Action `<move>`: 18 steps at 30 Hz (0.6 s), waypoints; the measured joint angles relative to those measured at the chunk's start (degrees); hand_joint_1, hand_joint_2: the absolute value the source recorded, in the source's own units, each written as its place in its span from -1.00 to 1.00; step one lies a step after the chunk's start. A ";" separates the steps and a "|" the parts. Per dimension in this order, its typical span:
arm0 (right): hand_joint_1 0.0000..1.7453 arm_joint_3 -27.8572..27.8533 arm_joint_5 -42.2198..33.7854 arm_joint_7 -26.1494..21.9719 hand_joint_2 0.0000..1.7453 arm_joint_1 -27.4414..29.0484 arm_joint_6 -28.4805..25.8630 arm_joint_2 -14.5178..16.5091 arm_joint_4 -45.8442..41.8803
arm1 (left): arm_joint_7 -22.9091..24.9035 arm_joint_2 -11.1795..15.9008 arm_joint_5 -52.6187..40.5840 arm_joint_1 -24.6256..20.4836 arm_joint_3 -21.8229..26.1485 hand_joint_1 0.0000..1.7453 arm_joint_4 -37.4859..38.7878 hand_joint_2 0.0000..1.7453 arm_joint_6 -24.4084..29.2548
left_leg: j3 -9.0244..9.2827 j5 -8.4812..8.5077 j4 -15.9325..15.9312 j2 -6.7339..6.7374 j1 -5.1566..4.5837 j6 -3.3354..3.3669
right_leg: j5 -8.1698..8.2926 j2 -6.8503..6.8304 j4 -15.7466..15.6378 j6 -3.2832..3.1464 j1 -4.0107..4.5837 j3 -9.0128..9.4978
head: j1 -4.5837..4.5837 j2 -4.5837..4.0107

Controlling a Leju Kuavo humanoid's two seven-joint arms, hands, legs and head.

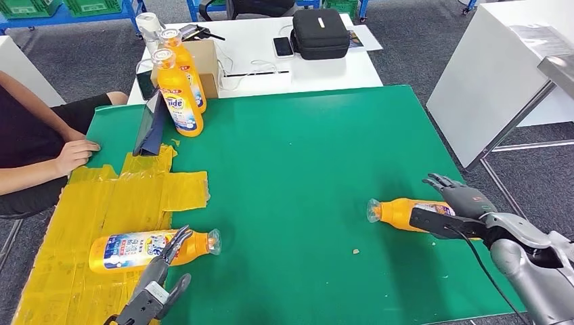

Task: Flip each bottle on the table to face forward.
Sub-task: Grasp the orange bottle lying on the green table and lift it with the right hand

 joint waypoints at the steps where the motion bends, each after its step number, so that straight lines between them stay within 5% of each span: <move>1: -1.00 -0.04 -0.87 0.11 1.00 0.46 0.49 -0.98 -0.43 | -0.02 -0.01 0.00 0.01 0.04 -1.00 0.00 -1.00 -0.07 | -0.01 0.00 0.00 -0.02 0.00 0.00 | 0.00 -0.01 0.00 0.00 0.00 0.00 | -0.01 0.00; 8: -1.00 -1.57 -4.30 0.91 1.00 4.28 2.11 -7.23 -3.93 | -0.20 -0.05 0.00 0.04 0.31 -1.00 0.00 -1.00 -0.27 | -0.04 -0.02 0.00 0.05 0.00 0.02 | 0.00 0.02 -0.01 0.00 0.00 -0.03 | -0.01 0.00; 18: -1.00 -2.44 -5.70 2.00 1.00 6.44 3.11 -10.57 -5.70 | -0.36 -0.08 0.08 0.02 0.33 -1.00 0.00 -1.00 -0.37 | -0.01 -0.02 0.00 0.03 0.00 0.02 | 0.00 0.02 -0.01 0.00 0.00 -0.03 | 0.00 0.00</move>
